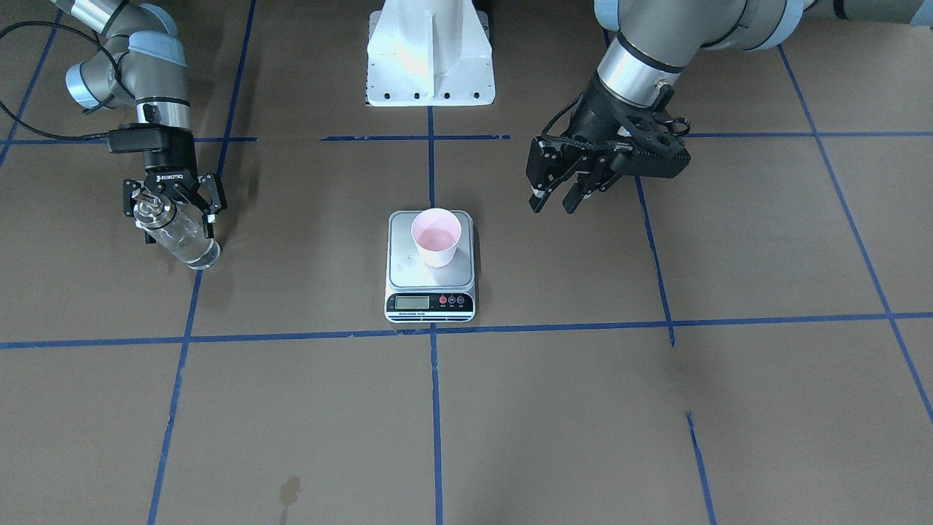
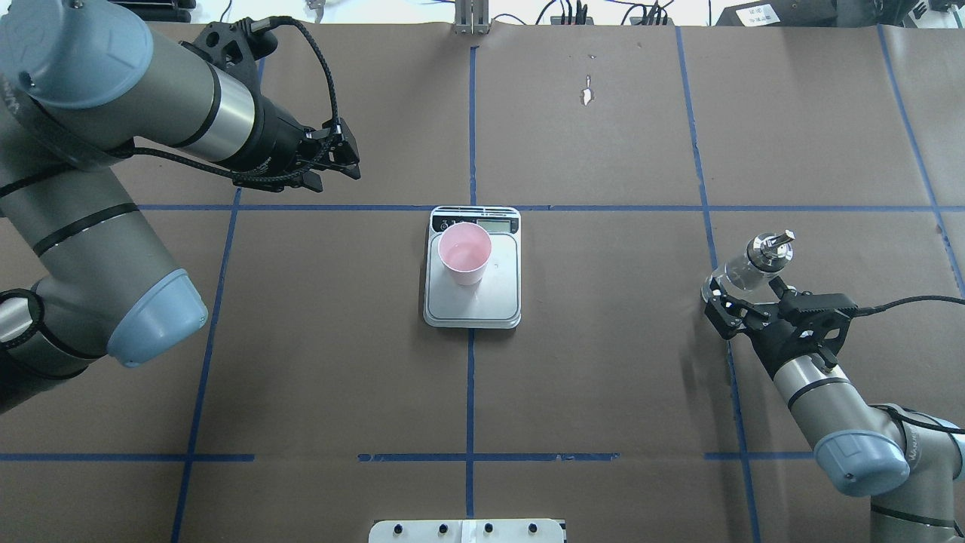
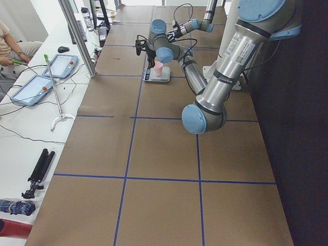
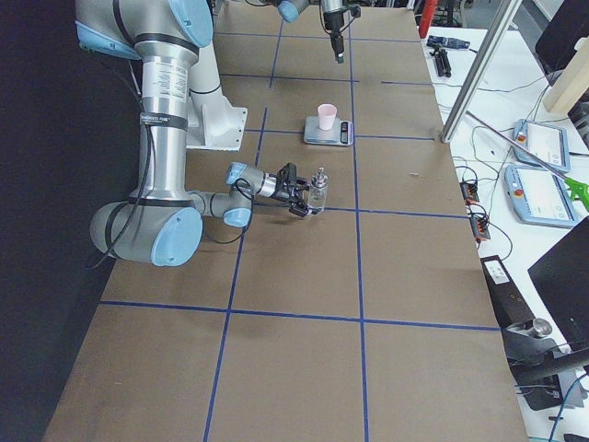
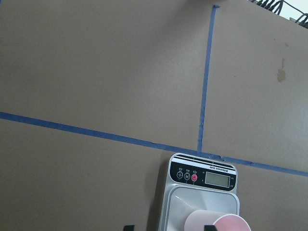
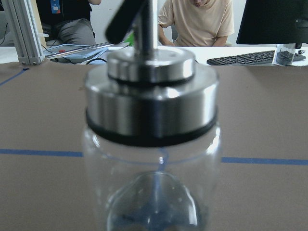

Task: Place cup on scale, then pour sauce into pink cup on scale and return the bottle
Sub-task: 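Lift the glass bottle with the right gripper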

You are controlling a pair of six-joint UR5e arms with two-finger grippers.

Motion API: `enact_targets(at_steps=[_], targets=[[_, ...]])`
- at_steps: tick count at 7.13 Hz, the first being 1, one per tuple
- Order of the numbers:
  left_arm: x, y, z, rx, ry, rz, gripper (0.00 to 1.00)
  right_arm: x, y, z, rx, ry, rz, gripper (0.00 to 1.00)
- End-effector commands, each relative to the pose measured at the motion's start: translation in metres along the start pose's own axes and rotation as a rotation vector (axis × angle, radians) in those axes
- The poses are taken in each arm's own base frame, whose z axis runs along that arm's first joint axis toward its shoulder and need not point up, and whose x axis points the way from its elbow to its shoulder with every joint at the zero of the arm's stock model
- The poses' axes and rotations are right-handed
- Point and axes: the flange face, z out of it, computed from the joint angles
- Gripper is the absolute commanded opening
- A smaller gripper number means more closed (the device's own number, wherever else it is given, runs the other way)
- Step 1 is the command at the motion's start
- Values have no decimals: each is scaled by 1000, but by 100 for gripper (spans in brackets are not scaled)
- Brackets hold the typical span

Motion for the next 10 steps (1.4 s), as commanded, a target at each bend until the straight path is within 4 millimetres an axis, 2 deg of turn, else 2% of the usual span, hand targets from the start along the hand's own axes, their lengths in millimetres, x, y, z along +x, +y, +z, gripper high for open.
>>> enact_targets(at_steps=[1, 3, 4, 5, 7, 8, 9, 10], targets=[[0, 0, 0, 0, 0, 0, 57, -10, -6, 6, 14, -4, 20, 97], [0, 0, 0, 0, 0, 0, 57, -11, -8, 7, 18, -3, 24, 87], [0, 0, 0, 0, 0, 0, 57, -9, -10, 8, 21, 1, 24, 79], [0, 0, 0, 0, 0, 0, 57, -9, -11, 9, 23, 1, 28, 62], [0, 0, 0, 0, 0, -1, 57, -9, -19, 9, 29, -1, 14, 0], [0, 0, 0, 0, 0, -1, 57, -16, -30, 11, 44, -6, -35, 0], [0, 0, 0, 0, 0, -3, 58, -23, -43, 13, 68, -3, -161, 0], [0, 0, 0, 0, 0, -6, 57, -36, -50, 14, 79, -13, -165, 0]])
